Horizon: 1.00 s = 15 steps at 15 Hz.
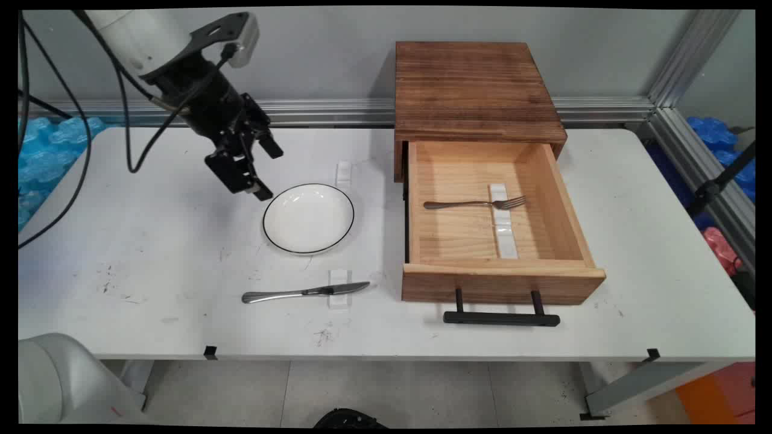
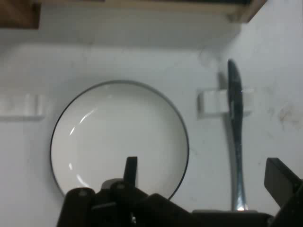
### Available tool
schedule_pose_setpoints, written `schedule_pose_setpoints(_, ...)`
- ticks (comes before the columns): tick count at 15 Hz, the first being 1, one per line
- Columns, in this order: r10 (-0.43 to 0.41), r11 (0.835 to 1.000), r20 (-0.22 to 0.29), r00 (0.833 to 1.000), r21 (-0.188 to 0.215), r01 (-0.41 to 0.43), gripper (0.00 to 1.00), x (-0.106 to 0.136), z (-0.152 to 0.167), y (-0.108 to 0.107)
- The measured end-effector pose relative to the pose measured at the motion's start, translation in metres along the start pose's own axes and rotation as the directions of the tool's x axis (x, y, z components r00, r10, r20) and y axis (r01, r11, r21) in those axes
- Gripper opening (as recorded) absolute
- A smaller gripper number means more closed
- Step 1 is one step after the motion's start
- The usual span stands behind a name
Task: Pick up the knife from the right of the white plate
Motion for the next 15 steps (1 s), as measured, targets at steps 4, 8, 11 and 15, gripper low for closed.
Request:
schedule_pose_setpoints(4, -0.024, 1.0, -0.017, 1.0, 0.007, 0.024, 1.0, 0.024, 0.0, 0.023)
schedule_pose_setpoints(8, -0.056, 0.998, -0.015, 0.998, 0.018, 0.056, 1.0, 0.027, 0.007, 0.053)
schedule_pose_setpoints(11, -0.075, 0.997, -0.006, 0.997, 0.016, 0.075, 1.0, 0.019, 0.017, 0.07)
schedule_pose_setpoints(15, -0.073, 0.997, 0.001, 0.997, 0.014, 0.073, 1.0, 0.006, 0.037, 0.088)
